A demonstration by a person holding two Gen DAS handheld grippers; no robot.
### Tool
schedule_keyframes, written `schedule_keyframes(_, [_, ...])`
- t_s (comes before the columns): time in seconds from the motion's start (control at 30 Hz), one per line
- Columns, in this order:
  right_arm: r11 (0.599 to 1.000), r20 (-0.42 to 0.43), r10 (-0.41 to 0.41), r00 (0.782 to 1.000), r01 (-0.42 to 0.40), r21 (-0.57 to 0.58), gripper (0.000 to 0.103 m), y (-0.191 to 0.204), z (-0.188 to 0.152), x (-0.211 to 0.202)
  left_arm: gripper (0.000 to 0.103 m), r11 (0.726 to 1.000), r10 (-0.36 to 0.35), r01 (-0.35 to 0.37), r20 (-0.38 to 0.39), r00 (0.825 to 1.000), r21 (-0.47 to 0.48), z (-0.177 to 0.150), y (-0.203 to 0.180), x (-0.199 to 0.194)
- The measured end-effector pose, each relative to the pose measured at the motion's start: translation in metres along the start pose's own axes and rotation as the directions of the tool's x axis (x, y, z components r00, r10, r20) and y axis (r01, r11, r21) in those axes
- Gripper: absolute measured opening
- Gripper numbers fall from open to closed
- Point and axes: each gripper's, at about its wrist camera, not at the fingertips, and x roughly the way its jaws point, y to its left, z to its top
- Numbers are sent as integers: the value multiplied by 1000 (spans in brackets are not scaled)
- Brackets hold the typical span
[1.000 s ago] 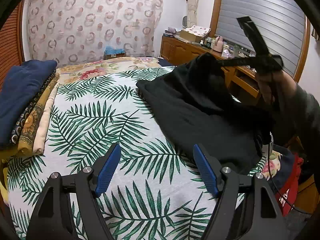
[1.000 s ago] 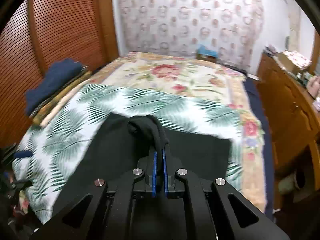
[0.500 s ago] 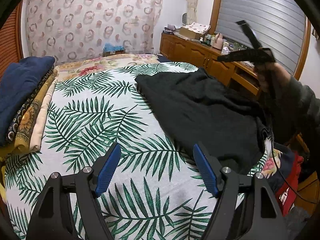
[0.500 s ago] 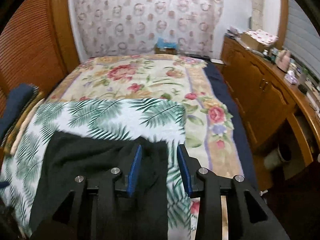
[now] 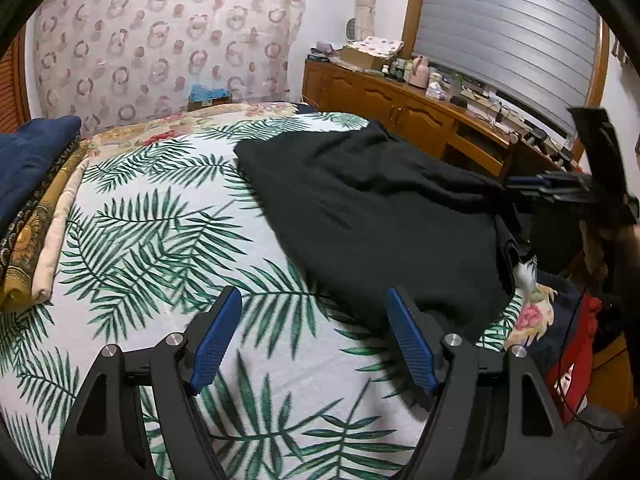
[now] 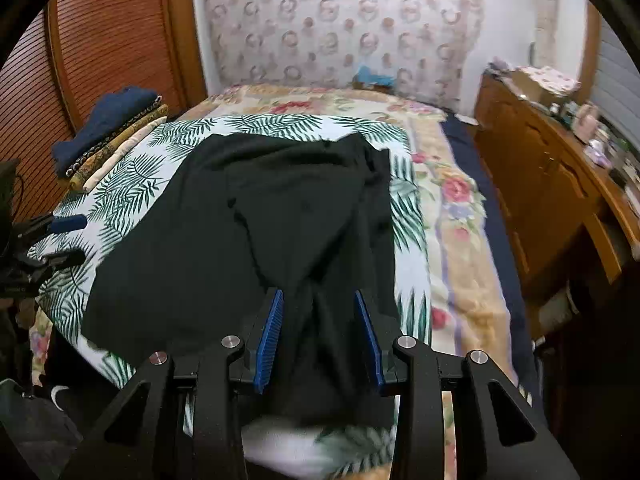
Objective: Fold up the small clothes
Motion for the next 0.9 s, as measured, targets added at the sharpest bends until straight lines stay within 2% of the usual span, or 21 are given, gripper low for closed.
schedule_keyframes(0.2, [994,46,73,996,-77,78,38,10,-29,-22,76,1000,-4,4,-5,1000,4,-4,-9,4])
schedule_keyframes(0.3, [995,23,33,999,-35,88,38,8,-38,-23,76,1000,-8,9,-7,1000,8,-6,-13,4])
schedule_keyframes(0.4, [990,16,30,999,-31,137,38,5,-46,-25,76,1000,-10,10,-9,1000,7,-7,-14,6])
schedule_keyframes(0.77, [975,-7,88,996,-85,203,38,14,-53,-9,76,1000,-18,18,-20,1000,5,-11,-16,10])
schedule_keyframes(0.8, [973,-4,96,995,-93,211,29,13,-53,-8,76,1000,-18,18,-21,1000,3,-11,-15,10])
schedule_keyframes(0.83, [971,7,107,994,-106,214,5,11,-52,-9,76,1000,-18,18,-22,1000,2,-11,-15,10])
schedule_keyframes(0.9, [973,24,116,993,-119,200,5,10,-50,-15,76,1000,-16,16,-21,1000,1,-11,-15,10])
